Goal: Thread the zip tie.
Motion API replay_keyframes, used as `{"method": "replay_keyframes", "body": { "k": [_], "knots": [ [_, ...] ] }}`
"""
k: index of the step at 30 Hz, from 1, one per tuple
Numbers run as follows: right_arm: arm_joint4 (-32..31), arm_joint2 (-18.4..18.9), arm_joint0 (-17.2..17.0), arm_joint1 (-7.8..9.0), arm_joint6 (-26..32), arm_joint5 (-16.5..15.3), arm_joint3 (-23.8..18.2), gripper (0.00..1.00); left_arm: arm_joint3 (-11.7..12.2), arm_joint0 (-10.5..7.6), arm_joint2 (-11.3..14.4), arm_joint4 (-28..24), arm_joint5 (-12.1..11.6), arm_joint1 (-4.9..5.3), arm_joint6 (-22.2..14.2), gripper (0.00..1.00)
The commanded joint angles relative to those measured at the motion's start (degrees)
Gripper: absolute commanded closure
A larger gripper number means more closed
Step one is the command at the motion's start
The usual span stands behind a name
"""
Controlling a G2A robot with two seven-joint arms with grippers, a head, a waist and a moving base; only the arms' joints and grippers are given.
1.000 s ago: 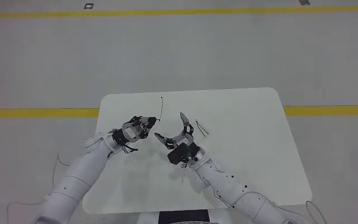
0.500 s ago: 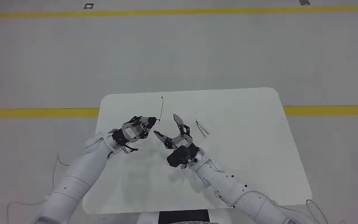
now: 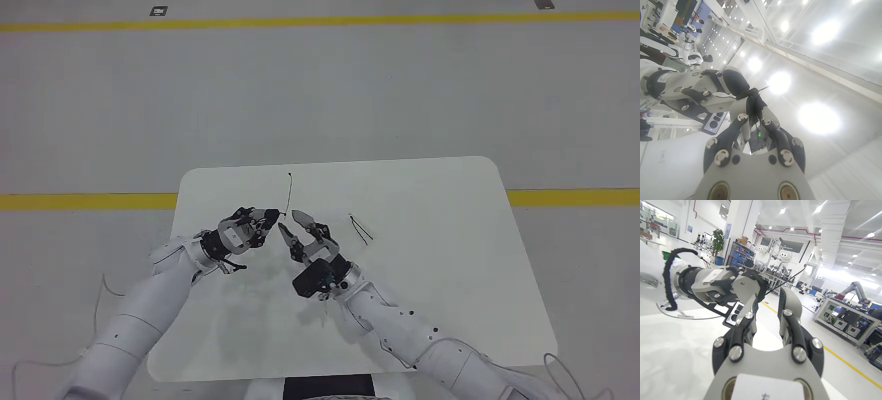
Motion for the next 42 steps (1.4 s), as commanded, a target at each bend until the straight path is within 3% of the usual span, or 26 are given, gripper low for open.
{"method": "replay_keyframes", "body": {
  "k": [1,7,35,42],
  "knots": [
    [0.00,-0.11,0.07,-0.04,-0.16,0.00,0.02,0.76,0.00,0.00,0.00,0.00,0.00,0.00,0.00,1.00],
    [0.00,-0.20,0.11,-0.11,-0.61,0.00,0.07,0.80,0.00,0.00,0.00,0.00,0.00,0.00,0.00,1.00],
    [0.00,-1.20,0.39,0.56,-1.57,0.00,-0.95,0.80,0.00,0.00,0.00,0.00,0.00,0.00,0.00,1.00],
    [0.00,-1.23,0.40,0.59,-1.21,0.00,-1.05,0.87,0.00,0.00,0.00,0.00,0.00,0.00,0.00,1.00]
  ]
}}
